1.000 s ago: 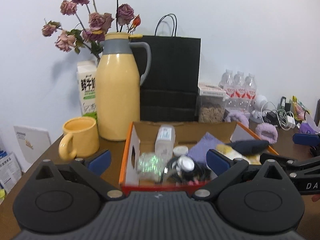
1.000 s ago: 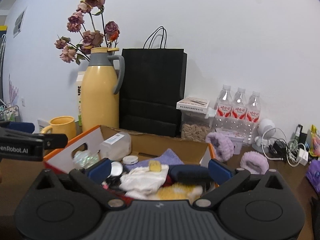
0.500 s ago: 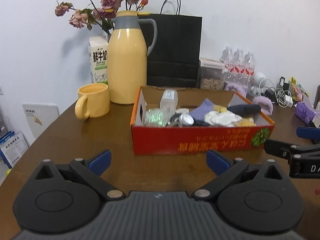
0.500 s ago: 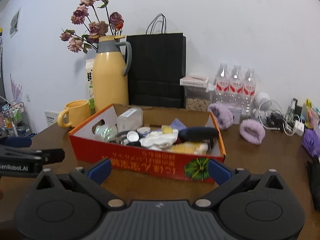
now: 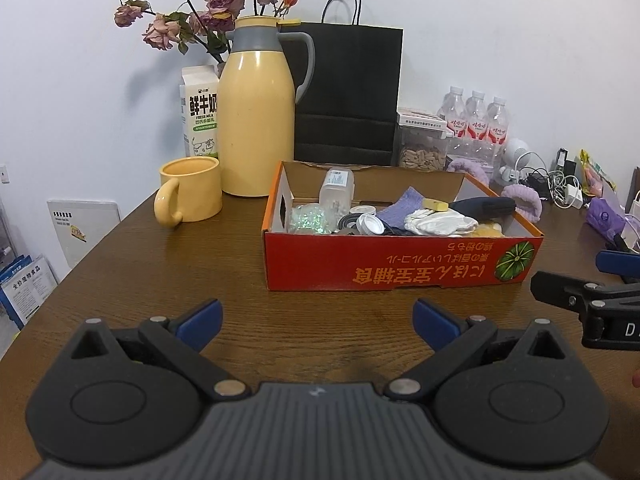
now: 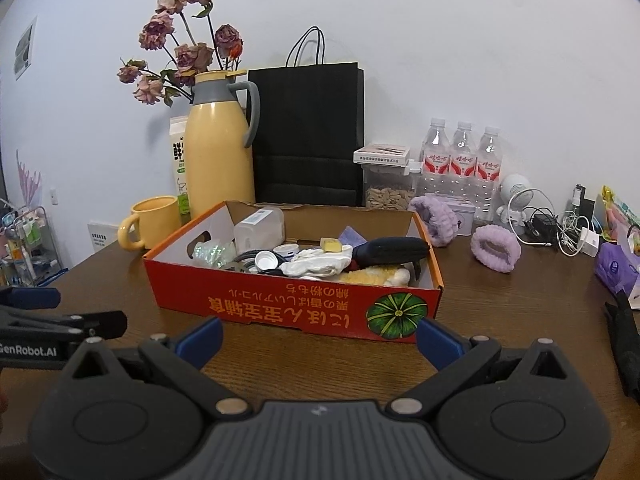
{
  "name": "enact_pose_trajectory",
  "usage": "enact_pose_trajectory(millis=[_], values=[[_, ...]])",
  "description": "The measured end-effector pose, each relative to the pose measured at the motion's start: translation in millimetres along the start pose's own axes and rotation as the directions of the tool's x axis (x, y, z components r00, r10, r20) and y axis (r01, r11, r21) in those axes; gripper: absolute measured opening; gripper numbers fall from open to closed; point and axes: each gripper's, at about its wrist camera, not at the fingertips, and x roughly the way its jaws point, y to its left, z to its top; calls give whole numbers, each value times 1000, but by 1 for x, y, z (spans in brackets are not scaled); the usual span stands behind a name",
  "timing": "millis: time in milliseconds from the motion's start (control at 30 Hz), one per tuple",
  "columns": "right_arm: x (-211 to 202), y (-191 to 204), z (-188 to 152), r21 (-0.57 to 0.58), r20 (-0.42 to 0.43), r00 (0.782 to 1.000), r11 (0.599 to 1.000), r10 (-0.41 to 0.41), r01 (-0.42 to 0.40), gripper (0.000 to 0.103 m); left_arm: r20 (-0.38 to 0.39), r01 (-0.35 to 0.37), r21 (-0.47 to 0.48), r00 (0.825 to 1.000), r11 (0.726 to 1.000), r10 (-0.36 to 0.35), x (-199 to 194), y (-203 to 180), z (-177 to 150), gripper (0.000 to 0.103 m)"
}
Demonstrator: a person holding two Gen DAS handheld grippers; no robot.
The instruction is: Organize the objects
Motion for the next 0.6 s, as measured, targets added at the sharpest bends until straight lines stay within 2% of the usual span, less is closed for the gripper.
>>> enact_pose_trajectory(millis=[600], values=[[-1, 0, -1, 1, -2, 1000, 1000, -1, 1, 103, -6, -3, 0, 1000, 1000, 3, -1, 0, -1, 103]])
